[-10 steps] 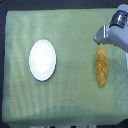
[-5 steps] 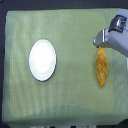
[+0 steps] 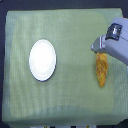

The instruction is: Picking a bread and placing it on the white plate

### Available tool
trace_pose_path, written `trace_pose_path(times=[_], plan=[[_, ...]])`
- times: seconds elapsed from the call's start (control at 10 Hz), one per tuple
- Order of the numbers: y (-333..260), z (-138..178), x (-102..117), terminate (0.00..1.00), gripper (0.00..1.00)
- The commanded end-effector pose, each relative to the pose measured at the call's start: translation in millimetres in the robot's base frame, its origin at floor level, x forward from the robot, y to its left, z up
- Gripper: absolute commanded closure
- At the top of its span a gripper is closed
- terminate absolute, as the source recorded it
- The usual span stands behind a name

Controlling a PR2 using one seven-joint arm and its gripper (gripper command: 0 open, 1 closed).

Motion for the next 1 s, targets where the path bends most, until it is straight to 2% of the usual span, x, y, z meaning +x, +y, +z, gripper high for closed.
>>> trace_pose_path(times=[0.0, 0.2, 0.6, 0.9], plan=[[-25, -36, 22, 0.00, 0.00], [-35, -57, 24, 0.00, 0.00], [-40, -81, 21, 0.00, 0.00], [-50, -97, 30, 0.00, 0.00]])
